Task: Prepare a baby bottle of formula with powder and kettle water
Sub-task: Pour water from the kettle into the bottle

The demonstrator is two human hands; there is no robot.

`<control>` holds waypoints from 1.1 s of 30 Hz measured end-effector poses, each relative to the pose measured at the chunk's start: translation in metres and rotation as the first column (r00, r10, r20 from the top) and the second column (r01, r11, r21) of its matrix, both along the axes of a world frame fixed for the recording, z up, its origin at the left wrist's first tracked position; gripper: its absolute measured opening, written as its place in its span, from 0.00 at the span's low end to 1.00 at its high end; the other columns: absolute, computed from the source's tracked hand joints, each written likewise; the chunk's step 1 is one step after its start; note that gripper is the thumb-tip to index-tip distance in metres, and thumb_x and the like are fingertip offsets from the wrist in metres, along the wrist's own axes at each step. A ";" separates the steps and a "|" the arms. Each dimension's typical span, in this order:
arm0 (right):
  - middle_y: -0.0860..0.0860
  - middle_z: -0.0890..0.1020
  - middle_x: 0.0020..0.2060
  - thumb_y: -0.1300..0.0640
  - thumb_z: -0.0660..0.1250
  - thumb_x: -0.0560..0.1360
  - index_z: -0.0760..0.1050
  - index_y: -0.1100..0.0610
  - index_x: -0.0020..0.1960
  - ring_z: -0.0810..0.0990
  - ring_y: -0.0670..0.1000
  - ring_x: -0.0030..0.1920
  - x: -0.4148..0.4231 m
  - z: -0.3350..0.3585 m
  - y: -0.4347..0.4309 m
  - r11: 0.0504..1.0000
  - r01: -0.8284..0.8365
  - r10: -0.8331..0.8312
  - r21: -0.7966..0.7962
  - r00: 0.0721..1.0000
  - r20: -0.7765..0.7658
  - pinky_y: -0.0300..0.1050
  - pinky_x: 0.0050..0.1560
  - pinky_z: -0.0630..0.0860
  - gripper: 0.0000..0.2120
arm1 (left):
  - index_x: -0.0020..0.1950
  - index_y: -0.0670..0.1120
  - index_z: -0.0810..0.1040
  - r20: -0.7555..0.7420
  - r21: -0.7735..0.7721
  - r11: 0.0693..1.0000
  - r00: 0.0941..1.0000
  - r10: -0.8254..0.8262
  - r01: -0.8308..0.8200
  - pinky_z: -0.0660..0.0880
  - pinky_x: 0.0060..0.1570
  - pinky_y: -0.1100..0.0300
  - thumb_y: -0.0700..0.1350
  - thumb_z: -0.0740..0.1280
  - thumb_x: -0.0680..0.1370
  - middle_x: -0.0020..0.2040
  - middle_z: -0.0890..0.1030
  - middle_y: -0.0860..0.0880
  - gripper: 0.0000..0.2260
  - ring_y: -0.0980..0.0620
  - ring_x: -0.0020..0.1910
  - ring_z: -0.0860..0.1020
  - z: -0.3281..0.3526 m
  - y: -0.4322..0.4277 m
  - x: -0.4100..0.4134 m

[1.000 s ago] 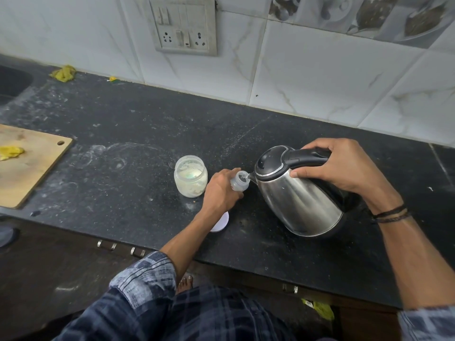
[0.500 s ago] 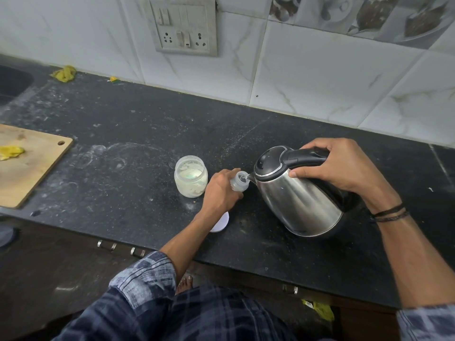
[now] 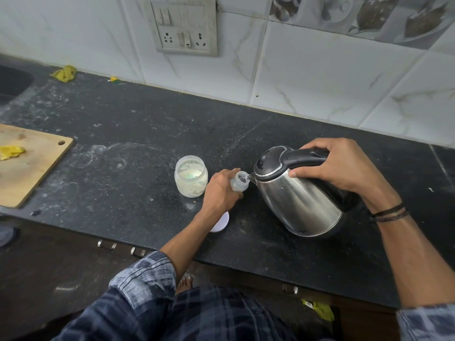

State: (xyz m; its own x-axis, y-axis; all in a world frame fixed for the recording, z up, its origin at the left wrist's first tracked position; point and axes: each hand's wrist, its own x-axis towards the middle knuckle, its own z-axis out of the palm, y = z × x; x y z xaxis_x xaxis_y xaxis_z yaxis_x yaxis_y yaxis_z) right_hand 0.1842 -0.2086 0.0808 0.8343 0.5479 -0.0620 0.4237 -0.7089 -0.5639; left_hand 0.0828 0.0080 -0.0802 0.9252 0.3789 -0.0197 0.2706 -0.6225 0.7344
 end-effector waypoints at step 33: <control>0.39 0.85 0.41 0.38 0.83 0.59 0.84 0.41 0.48 0.83 0.44 0.45 0.000 -0.002 -0.001 1.000 -0.004 0.004 0.003 1.000 0.012 0.51 0.51 0.80 0.20 | 0.65 0.51 0.79 -0.035 -0.075 0.997 0.999 0.025 -0.027 0.73 0.54 0.53 0.41 0.78 0.67 0.57 0.80 0.49 0.27 0.47 0.55 0.76 -0.001 -0.002 -0.001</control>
State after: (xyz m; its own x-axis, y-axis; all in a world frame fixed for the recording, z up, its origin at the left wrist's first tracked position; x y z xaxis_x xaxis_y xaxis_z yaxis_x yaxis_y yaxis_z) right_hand 0.1844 -0.2097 0.0793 0.8329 0.5511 -0.0507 0.4328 -0.7057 -0.5610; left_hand 0.0821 0.0056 -0.0815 0.9134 0.3990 -0.0806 0.3118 -0.5583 0.7688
